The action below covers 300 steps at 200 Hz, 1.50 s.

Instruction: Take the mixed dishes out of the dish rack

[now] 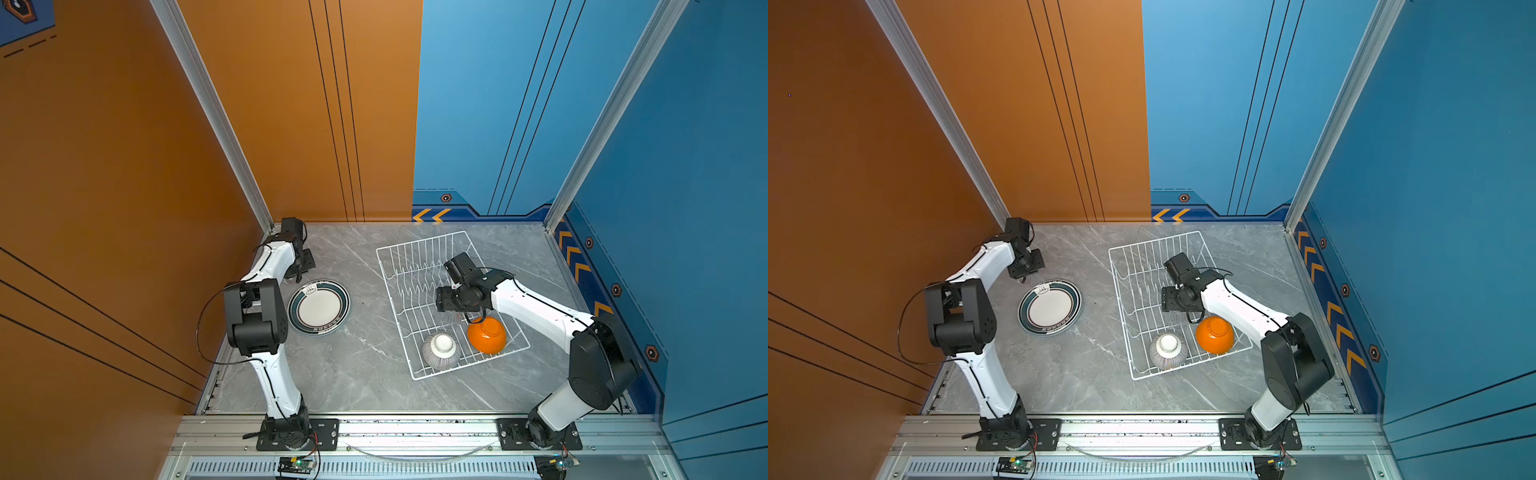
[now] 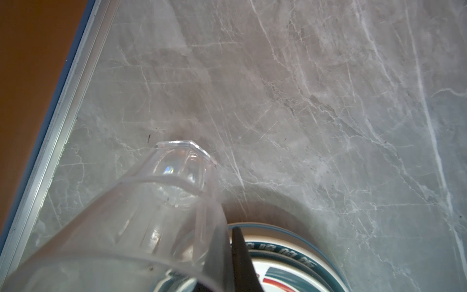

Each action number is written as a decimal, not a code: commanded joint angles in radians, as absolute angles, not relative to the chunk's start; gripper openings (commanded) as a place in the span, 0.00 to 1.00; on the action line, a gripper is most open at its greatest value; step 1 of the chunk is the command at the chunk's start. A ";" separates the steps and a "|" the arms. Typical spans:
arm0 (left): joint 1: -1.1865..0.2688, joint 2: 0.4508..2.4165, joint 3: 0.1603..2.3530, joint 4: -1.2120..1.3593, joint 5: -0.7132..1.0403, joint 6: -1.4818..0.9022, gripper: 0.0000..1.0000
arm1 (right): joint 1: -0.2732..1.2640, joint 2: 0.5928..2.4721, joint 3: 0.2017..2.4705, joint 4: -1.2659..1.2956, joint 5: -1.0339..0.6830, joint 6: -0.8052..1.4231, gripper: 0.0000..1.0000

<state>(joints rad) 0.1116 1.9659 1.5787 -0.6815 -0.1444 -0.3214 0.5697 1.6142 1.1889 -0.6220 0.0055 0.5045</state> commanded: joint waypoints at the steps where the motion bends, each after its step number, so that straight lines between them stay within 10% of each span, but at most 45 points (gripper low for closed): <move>1: 0.124 1.980 1.612 -0.705 -0.124 -0.323 0.00 | 0.576 1.621 1.210 -0.664 0.032 0.495 0.78; 115: 0.083 1.762 1.574 -0.740 -0.093 -0.348 0.96 | 0.596 1.620 1.211 -0.687 0.050 0.528 0.73; 300: -0.365 1.251 1.225 -0.678 0.064 -0.463 0.98 | 0.573 1.576 1.209 -0.644 0.044 0.605 0.52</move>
